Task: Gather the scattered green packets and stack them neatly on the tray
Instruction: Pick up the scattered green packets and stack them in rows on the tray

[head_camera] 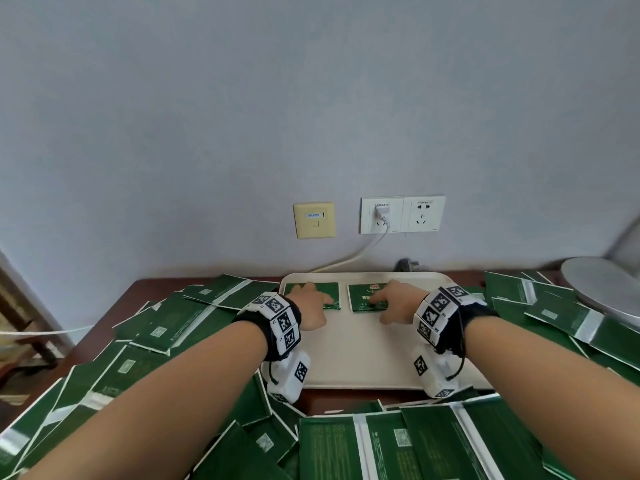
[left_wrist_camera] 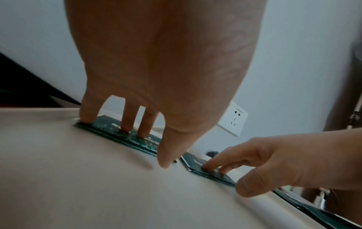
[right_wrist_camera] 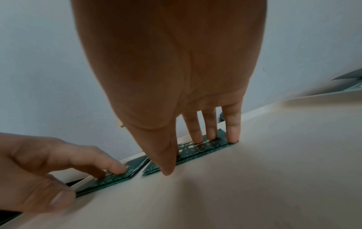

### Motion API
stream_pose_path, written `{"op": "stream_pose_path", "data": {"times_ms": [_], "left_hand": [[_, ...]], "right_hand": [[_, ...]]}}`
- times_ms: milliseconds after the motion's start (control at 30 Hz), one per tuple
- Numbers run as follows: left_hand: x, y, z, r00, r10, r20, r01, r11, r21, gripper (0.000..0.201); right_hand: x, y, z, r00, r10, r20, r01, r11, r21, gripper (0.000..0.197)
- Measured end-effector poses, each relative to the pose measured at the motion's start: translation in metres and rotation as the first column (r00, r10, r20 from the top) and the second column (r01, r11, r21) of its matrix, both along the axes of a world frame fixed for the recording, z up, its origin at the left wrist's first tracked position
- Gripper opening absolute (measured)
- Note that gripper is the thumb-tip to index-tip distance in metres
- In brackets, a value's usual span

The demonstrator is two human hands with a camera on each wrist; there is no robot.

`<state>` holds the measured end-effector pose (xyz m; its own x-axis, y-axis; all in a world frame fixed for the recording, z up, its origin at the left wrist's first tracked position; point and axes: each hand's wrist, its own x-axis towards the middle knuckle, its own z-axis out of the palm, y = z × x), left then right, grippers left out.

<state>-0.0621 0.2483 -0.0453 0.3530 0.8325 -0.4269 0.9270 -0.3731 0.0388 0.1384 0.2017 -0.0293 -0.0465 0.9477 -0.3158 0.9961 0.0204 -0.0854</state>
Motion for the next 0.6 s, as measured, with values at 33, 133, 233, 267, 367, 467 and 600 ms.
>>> {"op": "stream_pose_path", "data": {"times_ms": [33,133,233,267,367,467,600], "left_hand": [[0.0,0.003,-0.002,1.0,-0.001,0.01,0.001,1.0,0.002,0.066],[0.001,0.011,-0.005,1.0,-0.004,0.029,0.004,1.0,0.009,0.068],[0.002,0.016,-0.007,0.999,-0.008,0.031,0.008,1.0,0.016,0.069],[0.002,0.017,-0.007,1.0,-0.011,0.029,0.01,1.0,0.022,0.069],[0.003,0.019,-0.009,1.0,-0.011,0.02,0.01,0.999,0.041,0.07],[0.004,0.02,-0.011,1.0,-0.007,0.006,0.006,0.999,0.05,0.071],[0.005,0.015,-0.006,1.0,-0.01,-0.009,0.011,0.999,0.046,0.071]], "right_hand": [[-0.001,0.002,-0.002,1.0,0.003,0.0,-0.003,1.0,0.003,0.057],[-0.004,0.01,-0.003,1.0,0.006,-0.002,-0.006,1.0,0.006,0.058],[-0.006,0.018,-0.006,1.0,0.012,-0.001,-0.012,1.0,0.01,0.06],[-0.006,0.02,-0.007,1.0,0.015,0.0,-0.015,1.0,0.012,0.06],[-0.008,0.024,-0.01,1.0,0.016,0.002,-0.016,1.0,0.014,0.06],[-0.008,0.026,-0.011,1.0,0.009,0.008,-0.009,1.0,0.011,0.061],[-0.008,0.021,-0.007,1.0,0.004,-0.01,-0.004,1.0,0.011,0.063]]}}
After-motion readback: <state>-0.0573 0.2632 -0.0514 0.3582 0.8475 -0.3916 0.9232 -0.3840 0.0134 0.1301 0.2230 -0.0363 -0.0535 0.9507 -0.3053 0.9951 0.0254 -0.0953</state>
